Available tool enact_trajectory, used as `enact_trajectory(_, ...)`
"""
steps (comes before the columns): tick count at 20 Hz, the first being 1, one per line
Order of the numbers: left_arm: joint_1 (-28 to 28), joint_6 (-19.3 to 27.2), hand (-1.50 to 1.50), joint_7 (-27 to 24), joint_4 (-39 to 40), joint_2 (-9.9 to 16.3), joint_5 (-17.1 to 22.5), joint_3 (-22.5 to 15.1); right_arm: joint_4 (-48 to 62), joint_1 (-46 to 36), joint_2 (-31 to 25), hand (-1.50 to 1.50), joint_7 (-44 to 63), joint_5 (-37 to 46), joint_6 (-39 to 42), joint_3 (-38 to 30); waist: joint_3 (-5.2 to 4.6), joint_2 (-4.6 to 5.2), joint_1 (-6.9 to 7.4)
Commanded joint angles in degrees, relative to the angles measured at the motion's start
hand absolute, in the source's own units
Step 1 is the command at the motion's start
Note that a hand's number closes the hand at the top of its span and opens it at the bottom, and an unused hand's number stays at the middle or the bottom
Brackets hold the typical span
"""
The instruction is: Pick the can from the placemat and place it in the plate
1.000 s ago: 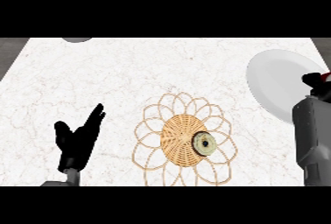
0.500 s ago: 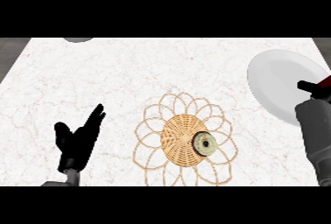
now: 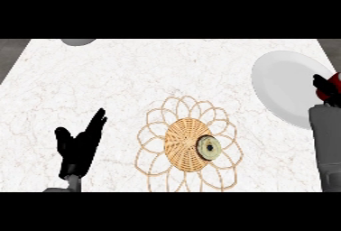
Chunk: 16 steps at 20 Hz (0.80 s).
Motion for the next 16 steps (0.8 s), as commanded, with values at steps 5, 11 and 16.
enact_trajectory(5,2.75,-0.81,0.0,1.96,-0.61,-0.01,0.95,0.38,-18.24,9.12,8.55,-1.5,-11.85,-22.29,3.27,7.6,-0.49,-0.31,-0.9)
enact_trajectory(11,3.24,0.96,0.0,1.75,-1.58,-1.96,-0.48,-0.63,-34.61,24.77,14.82,-1.5,-13.99,-29.01,9.92,17.55,-0.6,-0.66,-1.81)
enact_trajectory(16,1.49,-0.44,0.0,1.15,0.86,-1.65,-0.98,0.03,-38.99,32.8,14.97,-1.5,-8.52,-27.63,3.79,29.96,-0.62,-0.3,-1.11)
